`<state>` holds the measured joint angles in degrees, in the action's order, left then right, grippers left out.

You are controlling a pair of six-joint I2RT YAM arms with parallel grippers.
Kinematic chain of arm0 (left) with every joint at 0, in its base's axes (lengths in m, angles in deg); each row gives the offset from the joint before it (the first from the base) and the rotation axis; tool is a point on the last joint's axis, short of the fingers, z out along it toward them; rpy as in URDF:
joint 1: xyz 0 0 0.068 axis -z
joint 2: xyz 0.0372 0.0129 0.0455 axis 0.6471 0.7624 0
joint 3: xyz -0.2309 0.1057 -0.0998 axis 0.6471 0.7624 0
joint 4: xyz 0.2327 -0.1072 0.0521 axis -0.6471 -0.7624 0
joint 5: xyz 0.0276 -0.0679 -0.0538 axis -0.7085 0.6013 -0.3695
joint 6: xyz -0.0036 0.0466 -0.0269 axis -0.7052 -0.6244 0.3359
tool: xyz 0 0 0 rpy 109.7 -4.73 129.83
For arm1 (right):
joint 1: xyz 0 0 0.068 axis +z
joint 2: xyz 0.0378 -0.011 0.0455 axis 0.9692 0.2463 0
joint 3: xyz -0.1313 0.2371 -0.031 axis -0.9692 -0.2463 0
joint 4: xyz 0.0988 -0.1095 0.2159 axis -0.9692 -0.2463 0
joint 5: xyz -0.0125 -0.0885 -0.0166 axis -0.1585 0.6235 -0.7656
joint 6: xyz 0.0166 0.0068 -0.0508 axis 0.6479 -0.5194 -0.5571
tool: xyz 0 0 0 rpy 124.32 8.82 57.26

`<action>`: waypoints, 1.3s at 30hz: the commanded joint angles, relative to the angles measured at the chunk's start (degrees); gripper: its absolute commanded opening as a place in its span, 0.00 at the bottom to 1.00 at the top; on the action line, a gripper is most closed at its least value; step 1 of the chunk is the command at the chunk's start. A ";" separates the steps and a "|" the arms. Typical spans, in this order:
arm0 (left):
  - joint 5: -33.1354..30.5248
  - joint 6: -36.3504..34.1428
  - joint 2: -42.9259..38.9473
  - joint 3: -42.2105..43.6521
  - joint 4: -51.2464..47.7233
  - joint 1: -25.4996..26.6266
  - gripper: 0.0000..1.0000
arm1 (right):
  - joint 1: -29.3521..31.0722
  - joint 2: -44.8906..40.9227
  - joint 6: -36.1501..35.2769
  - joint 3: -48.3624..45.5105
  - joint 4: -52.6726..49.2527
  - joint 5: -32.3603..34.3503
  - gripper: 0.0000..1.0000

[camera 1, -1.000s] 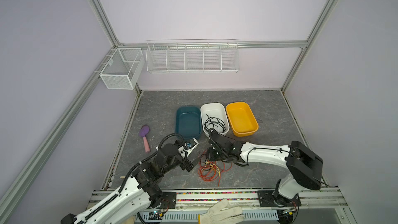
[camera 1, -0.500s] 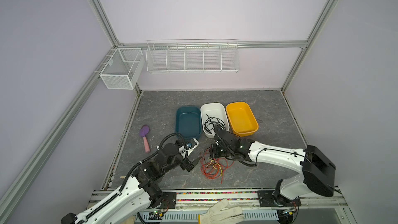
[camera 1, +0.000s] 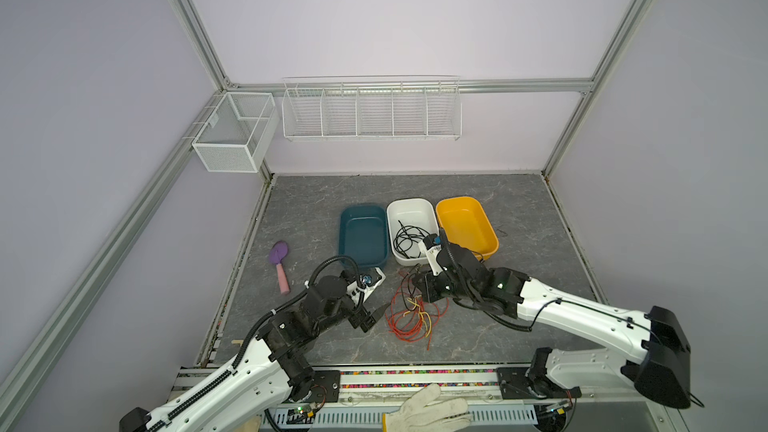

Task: Untangle the cables
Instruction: 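Lift the black wire high out of the pile with the right gripper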

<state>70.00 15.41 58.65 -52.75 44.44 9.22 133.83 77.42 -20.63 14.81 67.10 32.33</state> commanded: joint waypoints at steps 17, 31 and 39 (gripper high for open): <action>1.12 -1.27 0.99 0.58 1.36 0.25 0.99 | -0.42 -11.49 -10.57 7.18 -5.00 -4.42 0.07; 1.14 -1.29 1.35 0.58 1.45 0.24 0.99 | -0.23 -14.49 -15.54 12.07 -5.92 -8.48 0.07; 2.15 -1.72 1.60 0.30 1.21 0.26 0.99 | -0.08 -15.17 -19.81 16.33 -7.47 -11.41 0.07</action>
<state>70.90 15.37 60.05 -52.75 45.05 9.22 133.85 63.04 -37.02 28.95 59.84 23.06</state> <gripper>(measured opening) 0.989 0.073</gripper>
